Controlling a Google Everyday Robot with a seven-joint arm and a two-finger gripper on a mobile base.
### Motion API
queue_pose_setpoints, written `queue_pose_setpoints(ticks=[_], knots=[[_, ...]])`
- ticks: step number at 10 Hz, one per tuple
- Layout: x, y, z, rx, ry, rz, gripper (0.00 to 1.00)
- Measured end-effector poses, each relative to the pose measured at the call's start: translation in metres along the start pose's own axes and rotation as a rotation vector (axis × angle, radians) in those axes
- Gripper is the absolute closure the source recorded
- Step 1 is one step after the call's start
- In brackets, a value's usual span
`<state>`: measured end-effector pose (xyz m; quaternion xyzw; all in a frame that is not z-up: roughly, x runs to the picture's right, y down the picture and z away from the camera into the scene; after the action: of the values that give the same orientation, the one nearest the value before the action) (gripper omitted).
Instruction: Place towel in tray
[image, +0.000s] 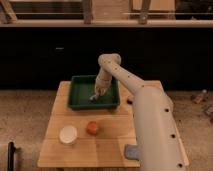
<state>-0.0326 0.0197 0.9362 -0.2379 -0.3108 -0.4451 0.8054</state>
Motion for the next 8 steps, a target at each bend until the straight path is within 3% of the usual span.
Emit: queue_pose_setpoints(ticks=[3, 8], knots=[[-0.0034, -0.0054, 0.0004, 0.015, -0.006, -0.004, 0.21], [-0.0051, -0.0067, -0.0026, 0.034, -0.011, 0.002, 0.2]])
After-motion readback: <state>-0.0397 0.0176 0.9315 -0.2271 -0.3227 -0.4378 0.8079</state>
